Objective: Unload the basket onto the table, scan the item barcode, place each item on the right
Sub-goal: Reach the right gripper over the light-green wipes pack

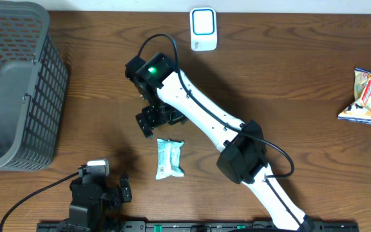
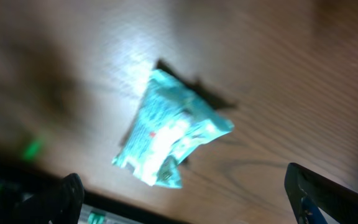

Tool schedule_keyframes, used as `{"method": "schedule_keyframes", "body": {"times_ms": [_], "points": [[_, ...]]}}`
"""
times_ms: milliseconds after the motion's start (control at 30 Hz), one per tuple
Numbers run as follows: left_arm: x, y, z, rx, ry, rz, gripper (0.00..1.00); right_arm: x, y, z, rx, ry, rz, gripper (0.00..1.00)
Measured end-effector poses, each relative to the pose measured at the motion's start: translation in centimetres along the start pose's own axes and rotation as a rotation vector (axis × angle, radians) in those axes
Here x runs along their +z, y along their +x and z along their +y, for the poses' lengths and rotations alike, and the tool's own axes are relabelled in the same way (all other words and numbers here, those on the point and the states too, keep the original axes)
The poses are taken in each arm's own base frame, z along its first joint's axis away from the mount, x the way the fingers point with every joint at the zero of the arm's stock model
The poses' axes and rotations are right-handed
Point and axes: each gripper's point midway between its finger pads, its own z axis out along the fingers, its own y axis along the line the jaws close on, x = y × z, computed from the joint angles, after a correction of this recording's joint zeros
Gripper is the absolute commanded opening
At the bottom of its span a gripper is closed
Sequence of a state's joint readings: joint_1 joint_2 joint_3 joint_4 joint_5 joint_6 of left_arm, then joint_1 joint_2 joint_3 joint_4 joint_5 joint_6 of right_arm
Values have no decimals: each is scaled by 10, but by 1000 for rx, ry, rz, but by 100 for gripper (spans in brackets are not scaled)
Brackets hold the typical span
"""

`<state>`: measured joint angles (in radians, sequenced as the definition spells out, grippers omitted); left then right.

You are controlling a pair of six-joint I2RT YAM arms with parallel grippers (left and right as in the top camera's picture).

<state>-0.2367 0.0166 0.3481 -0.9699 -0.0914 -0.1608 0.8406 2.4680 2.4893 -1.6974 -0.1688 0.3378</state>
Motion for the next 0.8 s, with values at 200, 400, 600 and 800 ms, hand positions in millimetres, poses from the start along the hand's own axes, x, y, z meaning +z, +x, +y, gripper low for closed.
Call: {"method": "schedule_keyframes", "body": {"times_ms": [200, 400, 600, 800], "points": [[0, 0, 0, 0, 0, 0, 98, -51, 26, 2, -60, -26, -86, 99], [0, 0, 0, 0, 0, 0, 98, -136, 94, -55, 91, 158, -352, 99], [0, 0, 0, 0, 0, 0, 98, -127, 64, -55, 182, 67, -722, 99], [0, 0, 0, 0, 0, 0, 98, -1, 36, -74, 172, -23, -521, 89]]}}
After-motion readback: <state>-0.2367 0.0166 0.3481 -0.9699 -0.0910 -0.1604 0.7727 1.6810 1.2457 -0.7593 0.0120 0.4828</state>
